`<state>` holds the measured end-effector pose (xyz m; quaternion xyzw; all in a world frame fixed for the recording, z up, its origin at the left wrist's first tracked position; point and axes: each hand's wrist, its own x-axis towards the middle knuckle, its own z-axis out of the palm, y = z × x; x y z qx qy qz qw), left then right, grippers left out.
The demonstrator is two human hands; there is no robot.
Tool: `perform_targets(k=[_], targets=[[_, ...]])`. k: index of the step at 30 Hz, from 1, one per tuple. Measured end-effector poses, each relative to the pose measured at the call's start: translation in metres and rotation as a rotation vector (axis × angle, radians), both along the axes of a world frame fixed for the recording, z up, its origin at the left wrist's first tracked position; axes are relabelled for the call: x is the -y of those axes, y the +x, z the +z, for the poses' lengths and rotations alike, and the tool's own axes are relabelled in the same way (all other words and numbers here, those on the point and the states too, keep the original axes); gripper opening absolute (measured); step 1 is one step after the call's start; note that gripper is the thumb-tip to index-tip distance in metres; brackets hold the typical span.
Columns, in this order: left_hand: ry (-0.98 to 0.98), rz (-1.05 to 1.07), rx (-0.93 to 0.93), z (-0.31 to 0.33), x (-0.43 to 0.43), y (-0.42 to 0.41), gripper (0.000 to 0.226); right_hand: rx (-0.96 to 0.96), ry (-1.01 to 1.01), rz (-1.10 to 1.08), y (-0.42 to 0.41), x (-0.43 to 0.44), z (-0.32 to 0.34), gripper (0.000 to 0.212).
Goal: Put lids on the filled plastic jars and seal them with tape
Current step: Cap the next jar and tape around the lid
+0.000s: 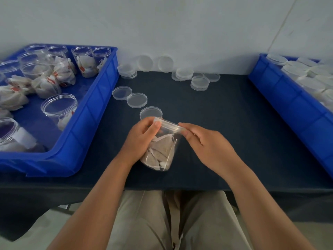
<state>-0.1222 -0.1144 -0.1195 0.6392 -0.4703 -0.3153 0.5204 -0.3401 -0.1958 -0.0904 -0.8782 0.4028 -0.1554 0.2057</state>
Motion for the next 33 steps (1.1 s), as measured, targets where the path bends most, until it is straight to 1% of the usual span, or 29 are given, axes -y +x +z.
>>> perform_targets(k=[2,4,5,8,9,11,14,16,17,19,22,26,27,29,31,33], targets=[[-0.079,0.172,0.089,0.006,-0.006,-0.005,0.040,0.001,-0.039,-0.047,0.000,-0.007,0.002,0.051],[-0.054,0.202,0.248,0.011,-0.011,-0.017,0.040,-0.017,-0.096,-0.082,0.003,-0.015,0.004,0.052],[-0.003,0.192,0.332,0.012,-0.012,-0.026,0.048,-0.040,-0.135,-0.096,0.006,-0.020,0.004,0.051],[0.119,0.228,0.433,0.014,-0.009,-0.050,0.089,-0.102,-0.228,-0.129,0.011,-0.028,0.003,0.046],[0.125,0.248,0.453,0.015,-0.006,-0.053,0.095,-0.086,-0.236,-0.129,0.011,-0.029,0.002,0.044],[0.126,0.258,0.399,0.015,-0.003,-0.049,0.087,-0.004,-0.164,-0.084,0.008,-0.026,0.000,0.047],[0.121,0.241,0.223,0.015,0.000,-0.030,0.068,0.109,0.124,-0.002,-0.001,-0.012,-0.004,0.048],[0.082,0.189,0.137,0.015,0.000,-0.021,0.061,0.129,0.214,0.058,-0.009,-0.004,-0.003,0.050],[0.063,0.150,0.111,0.016,0.000,-0.017,0.061,0.124,0.217,0.094,-0.012,0.000,-0.001,0.051],[0.039,0.077,0.067,0.016,0.000,-0.010,0.063,0.096,0.198,0.138,-0.016,0.006,0.000,0.047],[0.023,-0.021,-0.007,0.013,0.001,-0.001,0.065,0.062,0.171,0.127,-0.017,0.015,-0.001,0.044],[0.011,-0.138,-0.235,0.002,0.002,0.004,0.053,0.073,0.193,0.150,-0.005,0.014,0.000,0.051],[0.012,-0.151,-0.259,0.001,0.001,0.005,0.049,0.075,0.198,0.150,-0.002,0.012,-0.001,0.051],[0.031,-0.149,-0.200,0.005,0.002,0.006,0.047,0.086,0.182,0.137,0.001,0.010,-0.001,0.052],[0.011,-0.106,-0.038,0.010,0.003,0.003,0.042,0.098,0.140,0.106,0.001,0.006,0.000,0.053],[-0.065,0.027,0.143,0.012,0.002,-0.002,0.038,0.115,0.112,0.060,-0.001,0.001,0.000,0.053]])
